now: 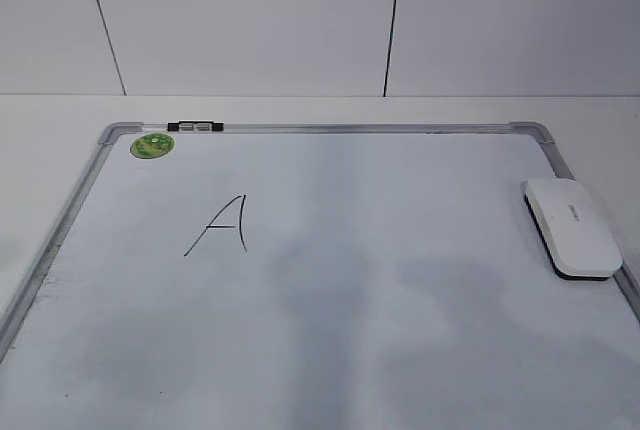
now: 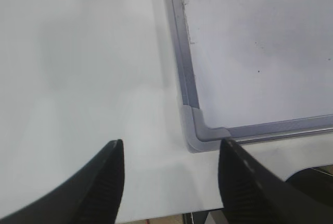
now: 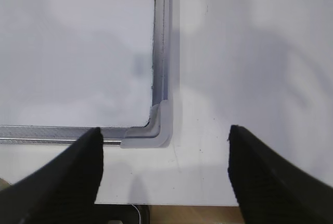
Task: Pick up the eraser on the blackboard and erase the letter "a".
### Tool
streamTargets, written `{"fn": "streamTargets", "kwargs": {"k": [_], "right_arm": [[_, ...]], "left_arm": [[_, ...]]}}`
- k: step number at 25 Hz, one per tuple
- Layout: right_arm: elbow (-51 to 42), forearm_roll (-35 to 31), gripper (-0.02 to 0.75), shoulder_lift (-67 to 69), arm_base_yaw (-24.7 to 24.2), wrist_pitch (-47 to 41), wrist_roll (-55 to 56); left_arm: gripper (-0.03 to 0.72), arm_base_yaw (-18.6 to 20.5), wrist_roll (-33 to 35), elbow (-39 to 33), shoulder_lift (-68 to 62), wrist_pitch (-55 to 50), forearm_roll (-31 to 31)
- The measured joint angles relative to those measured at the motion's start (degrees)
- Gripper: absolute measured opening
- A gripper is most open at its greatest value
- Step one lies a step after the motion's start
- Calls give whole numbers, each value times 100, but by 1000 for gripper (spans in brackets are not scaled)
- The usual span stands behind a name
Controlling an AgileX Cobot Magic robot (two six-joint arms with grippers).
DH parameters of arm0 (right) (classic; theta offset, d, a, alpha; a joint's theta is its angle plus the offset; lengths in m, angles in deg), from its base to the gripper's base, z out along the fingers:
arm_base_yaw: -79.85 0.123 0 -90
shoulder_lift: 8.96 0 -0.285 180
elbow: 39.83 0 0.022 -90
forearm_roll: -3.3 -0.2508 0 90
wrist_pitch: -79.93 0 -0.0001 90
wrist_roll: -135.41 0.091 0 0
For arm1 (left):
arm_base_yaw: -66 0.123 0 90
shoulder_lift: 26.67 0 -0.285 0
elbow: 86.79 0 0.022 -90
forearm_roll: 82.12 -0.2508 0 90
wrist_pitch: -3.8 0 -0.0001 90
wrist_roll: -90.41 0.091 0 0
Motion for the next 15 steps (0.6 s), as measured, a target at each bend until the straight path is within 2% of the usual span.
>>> {"fn": "streamTargets", "kwargs": {"k": [9, 15], "right_arm": [[0, 0, 593, 0, 0, 0, 0], [0, 0, 593, -184, -35, 0, 4]], "left_arm": [[423, 0, 0, 0, 39, 9, 0], [423, 20, -2, 0, 812, 9, 0]]}}
